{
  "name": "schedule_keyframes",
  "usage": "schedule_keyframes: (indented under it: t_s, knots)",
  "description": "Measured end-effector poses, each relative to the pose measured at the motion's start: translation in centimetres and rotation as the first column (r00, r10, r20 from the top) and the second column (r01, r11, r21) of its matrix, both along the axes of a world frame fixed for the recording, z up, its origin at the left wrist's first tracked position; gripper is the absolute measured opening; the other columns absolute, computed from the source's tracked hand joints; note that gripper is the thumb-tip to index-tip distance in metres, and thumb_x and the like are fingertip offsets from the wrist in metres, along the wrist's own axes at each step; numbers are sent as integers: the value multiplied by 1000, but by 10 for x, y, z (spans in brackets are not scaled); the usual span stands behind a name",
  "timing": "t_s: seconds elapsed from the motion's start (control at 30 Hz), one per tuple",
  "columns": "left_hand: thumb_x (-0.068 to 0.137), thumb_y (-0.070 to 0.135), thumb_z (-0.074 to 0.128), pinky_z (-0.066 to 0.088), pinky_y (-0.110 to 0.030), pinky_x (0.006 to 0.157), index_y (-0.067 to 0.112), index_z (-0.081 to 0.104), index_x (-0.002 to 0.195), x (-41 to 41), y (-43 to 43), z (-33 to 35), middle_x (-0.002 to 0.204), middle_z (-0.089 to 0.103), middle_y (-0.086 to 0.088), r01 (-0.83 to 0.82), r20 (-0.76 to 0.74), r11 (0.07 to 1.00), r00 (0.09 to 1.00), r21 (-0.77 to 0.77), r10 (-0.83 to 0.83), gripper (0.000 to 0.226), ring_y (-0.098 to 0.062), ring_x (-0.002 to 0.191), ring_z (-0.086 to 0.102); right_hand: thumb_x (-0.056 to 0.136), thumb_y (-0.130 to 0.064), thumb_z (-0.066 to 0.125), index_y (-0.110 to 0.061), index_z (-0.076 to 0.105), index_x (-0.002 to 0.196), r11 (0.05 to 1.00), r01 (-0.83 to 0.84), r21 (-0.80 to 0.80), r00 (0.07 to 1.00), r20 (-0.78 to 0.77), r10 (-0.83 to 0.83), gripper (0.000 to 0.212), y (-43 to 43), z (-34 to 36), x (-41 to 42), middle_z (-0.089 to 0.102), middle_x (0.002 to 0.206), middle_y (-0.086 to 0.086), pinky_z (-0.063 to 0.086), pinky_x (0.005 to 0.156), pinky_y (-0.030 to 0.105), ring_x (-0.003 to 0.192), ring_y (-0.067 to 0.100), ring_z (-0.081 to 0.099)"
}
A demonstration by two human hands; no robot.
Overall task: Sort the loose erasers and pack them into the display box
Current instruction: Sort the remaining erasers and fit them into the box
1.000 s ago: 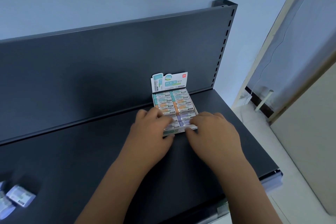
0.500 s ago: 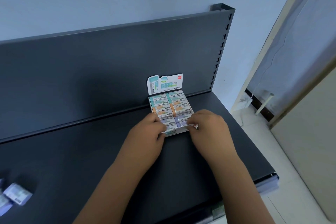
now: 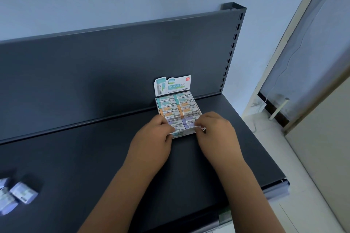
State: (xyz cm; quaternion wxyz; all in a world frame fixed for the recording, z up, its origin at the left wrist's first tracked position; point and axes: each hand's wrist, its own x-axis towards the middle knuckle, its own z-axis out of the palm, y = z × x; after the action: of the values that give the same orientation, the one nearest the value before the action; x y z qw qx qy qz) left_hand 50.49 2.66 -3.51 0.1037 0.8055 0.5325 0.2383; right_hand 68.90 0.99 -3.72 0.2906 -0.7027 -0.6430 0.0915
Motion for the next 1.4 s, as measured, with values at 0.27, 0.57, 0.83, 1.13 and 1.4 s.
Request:
schedule_keyframes:
  t_s: [0.27, 0.57, 0.83, 1.13, 1.4]
  knots:
    - [93, 28, 57, 54, -32, 68, 22, 61, 120, 6, -13, 5, 124, 51, 10, -18, -126, 999, 992, 29, 21, 28, -13, 90, 59, 93, -30, 58, -27, 67, 116, 998, -9, 66, 998, 56, 6, 25, -17, 11, -2, 65, 114, -12, 50, 71, 27, 100, 13, 57]
    - [89, 49, 58, 50, -40, 99, 16, 48, 143, -28, -24, 16, 135, 59, 0, -209, -207, 977, 954, 53, 215, 64, -22, 126, 50, 96, -50, 52, -31, 31, 151, 985, -174, -4, 976, -133, 172, 62, -20, 29, -40, 44, 148, -14, 44, 98, 30, 131, 9, 44]
    - [92, 52, 55, 45, -35, 100, 20, 54, 137, -108, -48, 14, 139, 55, 3, -358, -204, 934, 914, -2, 350, 55, -21, 130, 46, 97, -50, 51, -24, 31, 153, 947, -322, -12, 946, -37, 321, 65, -25, 32, -117, 38, 153, -6, 29, 113, 28, 145, 11, 27]
    - [92, 48, 59, 47, -37, 96, 19, 59, 131, -276, -71, 13, 133, 58, 4, -417, -189, 909, 893, -8, 408, 49, -22, 125, 47, 99, -46, 51, -21, 40, 149, 896, -442, -36, 897, -19, 442, 57, -51, 5, -290, 40, 153, -5, 23, 119, 24, 149, 12, 21]
    - [88, 39, 57, 49, -38, 91, 28, 66, 115, -426, -108, -2, 118, 61, 13, -274, -86, 956, 960, -107, 266, 31, -19, 111, 52, 90, -42, 54, -26, 61, 116, 897, -437, -60, 892, 101, 441, 31, -96, -7, -439, 55, 123, -10, 41, 101, 30, 117, 13, 50]
